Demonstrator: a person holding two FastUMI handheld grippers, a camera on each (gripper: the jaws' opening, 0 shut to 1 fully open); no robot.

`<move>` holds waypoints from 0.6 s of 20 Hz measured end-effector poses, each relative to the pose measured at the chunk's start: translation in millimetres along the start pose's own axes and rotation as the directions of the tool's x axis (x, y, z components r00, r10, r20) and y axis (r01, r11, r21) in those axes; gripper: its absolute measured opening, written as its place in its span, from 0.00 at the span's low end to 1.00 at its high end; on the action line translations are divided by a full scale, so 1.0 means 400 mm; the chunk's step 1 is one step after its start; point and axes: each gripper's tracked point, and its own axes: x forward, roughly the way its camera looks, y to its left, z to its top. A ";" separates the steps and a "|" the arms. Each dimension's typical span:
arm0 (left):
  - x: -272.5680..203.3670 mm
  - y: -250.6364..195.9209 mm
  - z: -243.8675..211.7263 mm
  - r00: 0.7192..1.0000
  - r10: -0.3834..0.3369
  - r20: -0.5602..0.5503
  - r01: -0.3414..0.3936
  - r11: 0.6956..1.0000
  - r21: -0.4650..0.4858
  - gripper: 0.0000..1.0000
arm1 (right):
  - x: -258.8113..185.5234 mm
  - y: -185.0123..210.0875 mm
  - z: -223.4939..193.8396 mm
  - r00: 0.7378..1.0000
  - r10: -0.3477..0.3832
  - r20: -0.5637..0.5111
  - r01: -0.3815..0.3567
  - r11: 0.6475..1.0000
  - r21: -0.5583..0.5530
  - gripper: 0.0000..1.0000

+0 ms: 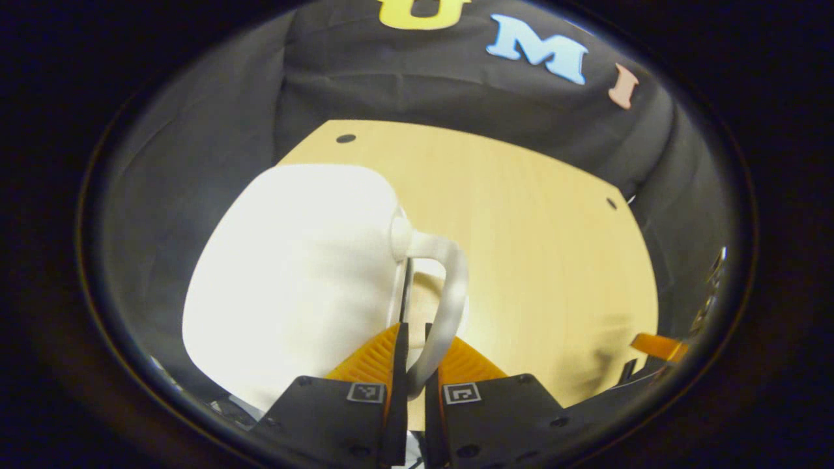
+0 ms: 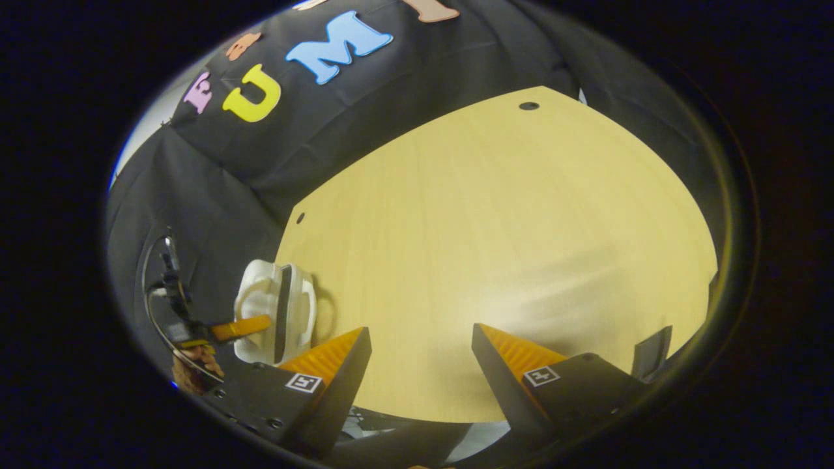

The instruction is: First open the suitcase, pack the skin care products into it, and then close the suitcase.

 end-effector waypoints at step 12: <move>-0.160 0.039 0.148 0.866 0.269 0.423 -0.239 0.963 -0.122 1.00 | -0.097 -0.157 0.179 0.981 -0.004 0.195 0.035 0.987 -0.157 0.95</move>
